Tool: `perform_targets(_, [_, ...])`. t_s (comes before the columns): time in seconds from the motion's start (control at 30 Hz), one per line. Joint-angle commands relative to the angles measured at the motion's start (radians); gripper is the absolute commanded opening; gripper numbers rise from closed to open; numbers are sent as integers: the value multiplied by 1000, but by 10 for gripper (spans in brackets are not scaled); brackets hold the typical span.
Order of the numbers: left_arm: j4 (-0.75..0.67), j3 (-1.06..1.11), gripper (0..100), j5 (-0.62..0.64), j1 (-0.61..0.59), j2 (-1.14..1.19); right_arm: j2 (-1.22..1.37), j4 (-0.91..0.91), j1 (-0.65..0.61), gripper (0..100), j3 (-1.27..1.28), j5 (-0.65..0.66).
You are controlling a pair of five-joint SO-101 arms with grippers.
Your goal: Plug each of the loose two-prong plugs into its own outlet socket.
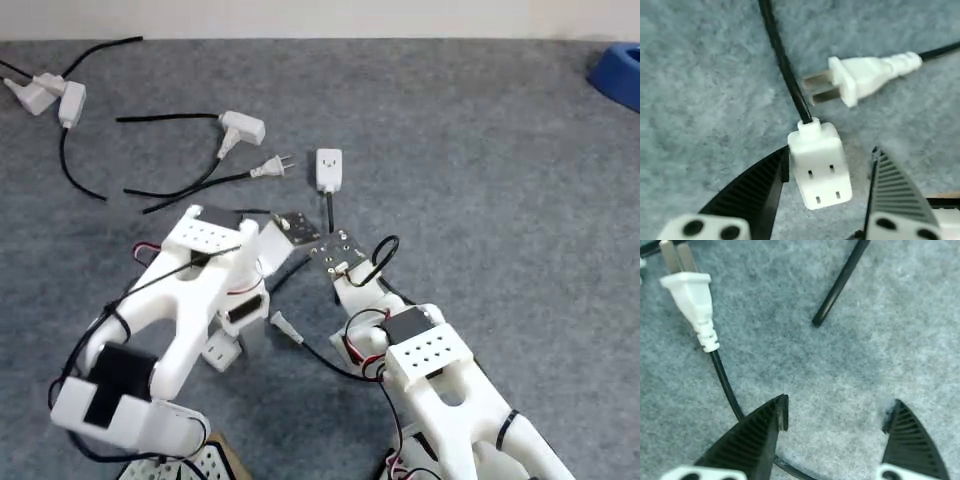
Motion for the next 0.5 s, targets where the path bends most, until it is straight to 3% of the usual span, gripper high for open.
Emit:
perform_targets(0.0, [15, -67, 274, -18, -39, 74, -25, 5, -7, 297, -5, 11])
perform_targets(0.13, [9, -74, 261, -20, -53, 189, -25, 5, -7, 297, -5, 11])
perform_targets(0.33, [-29, -133, 84, -17, -53, 229, -27, 5, -7, 297, -5, 11])
perform_targets(0.47, [-28, -239, 50, -35, -48, 236, -27, 5, -7, 297, -5, 11])
